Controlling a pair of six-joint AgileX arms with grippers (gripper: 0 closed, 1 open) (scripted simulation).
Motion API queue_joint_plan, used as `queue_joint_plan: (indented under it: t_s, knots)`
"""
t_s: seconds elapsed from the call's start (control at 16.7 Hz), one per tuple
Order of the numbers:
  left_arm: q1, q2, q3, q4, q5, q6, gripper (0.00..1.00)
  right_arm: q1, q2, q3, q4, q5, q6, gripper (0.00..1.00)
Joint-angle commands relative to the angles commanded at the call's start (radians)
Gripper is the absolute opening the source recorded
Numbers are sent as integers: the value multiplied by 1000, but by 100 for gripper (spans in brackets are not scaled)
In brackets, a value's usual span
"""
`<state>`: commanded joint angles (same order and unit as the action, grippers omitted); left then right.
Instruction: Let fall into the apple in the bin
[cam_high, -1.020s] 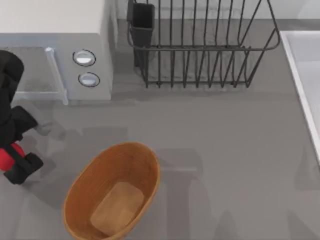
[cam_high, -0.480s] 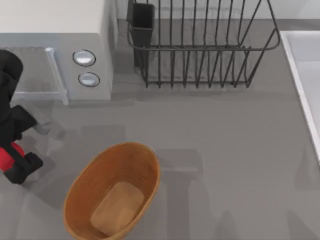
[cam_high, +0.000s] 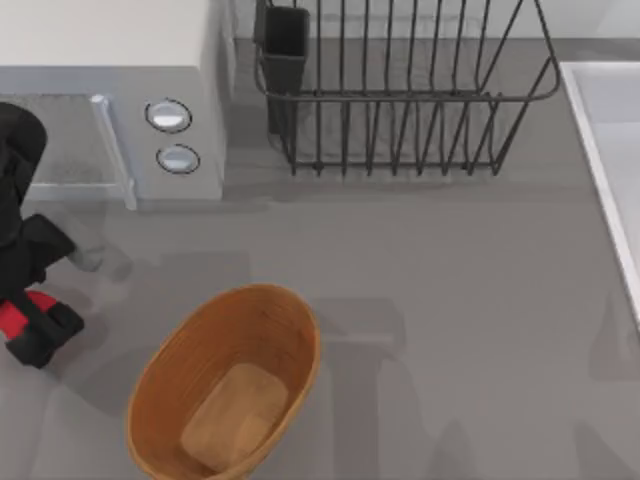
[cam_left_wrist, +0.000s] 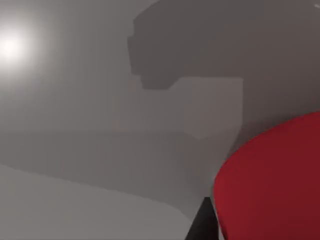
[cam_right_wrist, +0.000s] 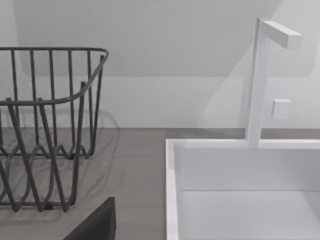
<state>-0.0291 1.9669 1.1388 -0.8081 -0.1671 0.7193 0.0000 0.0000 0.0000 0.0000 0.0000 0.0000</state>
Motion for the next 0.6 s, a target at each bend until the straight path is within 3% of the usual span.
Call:
queue_joint_plan:
  t_s: [0.12, 0.18, 0.6]
  knots:
    - [0, 0, 0, 0, 0, 0, 2, 0, 0, 0, 0, 0, 0, 100]
    - [0, 0, 0, 0, 0, 0, 0, 0, 0, 0, 0, 0, 0, 100]
    - [0, 0, 0, 0, 0, 0, 0, 0, 0, 0, 0, 0, 0, 100]
